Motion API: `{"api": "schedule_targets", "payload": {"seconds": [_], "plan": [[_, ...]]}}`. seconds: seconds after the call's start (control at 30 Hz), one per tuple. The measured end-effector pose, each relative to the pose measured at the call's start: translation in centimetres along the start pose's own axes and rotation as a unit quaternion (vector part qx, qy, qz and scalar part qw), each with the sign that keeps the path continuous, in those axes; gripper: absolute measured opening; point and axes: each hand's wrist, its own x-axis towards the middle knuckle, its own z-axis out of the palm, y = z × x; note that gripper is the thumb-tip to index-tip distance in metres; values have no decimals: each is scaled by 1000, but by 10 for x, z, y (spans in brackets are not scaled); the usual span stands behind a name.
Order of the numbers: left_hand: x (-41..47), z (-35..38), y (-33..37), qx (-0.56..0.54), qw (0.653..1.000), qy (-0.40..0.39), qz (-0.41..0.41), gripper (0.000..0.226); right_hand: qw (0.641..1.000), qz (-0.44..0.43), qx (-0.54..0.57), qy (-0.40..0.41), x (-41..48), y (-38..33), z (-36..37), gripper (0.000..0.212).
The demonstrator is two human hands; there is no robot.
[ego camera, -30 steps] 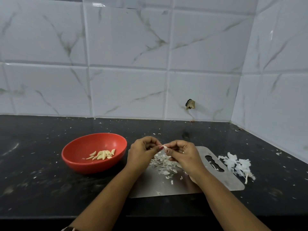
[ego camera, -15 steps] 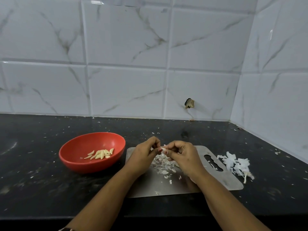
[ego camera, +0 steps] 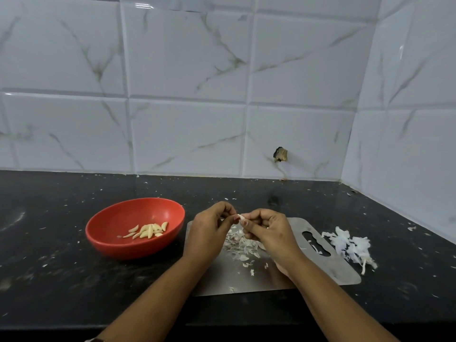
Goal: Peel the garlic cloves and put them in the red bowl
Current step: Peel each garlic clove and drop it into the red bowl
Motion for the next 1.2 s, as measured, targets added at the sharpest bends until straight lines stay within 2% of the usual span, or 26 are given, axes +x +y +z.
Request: {"api": "schedule_targets", "payload": {"seconds": [0.17, 0.3, 0.4, 0.6, 0.77, 0.93, 1.07, 1.2], "plan": [[-2, -1, -1, 37, 999, -3, 29, 21, 999, 33, 39, -12, 0, -1, 1, 5], [-4, -1, 5, 67, 996, -28, 51, 21, 998, 30, 48, -14, 0, -1, 2, 6], [-7, 1, 14, 88, 994, -25, 50, 12, 998, 23, 57, -7, 1, -1, 3, 7], [-8, 0, 19, 112, 992, -25, 50, 5, 996, 33, 78, 26, 3, -1, 5, 9], [-8, -1, 16, 125, 990, -40, 46, 5, 984, 56, 134, 106, 7, -5, -2, 9], [-6, -1, 12, 93, 994, -56, 14, 6, 992, 57, 66, 93, 6, -2, -2, 13], [-3, 1, 5, 45, 998, -38, 19, 19, 995, 46, 48, 75, 4, -3, 0, 13], [-2, 1, 6, 2, 1000, -2, -3, 12, 998, 41, 18, 39, 1, -5, 1, 10]]}}
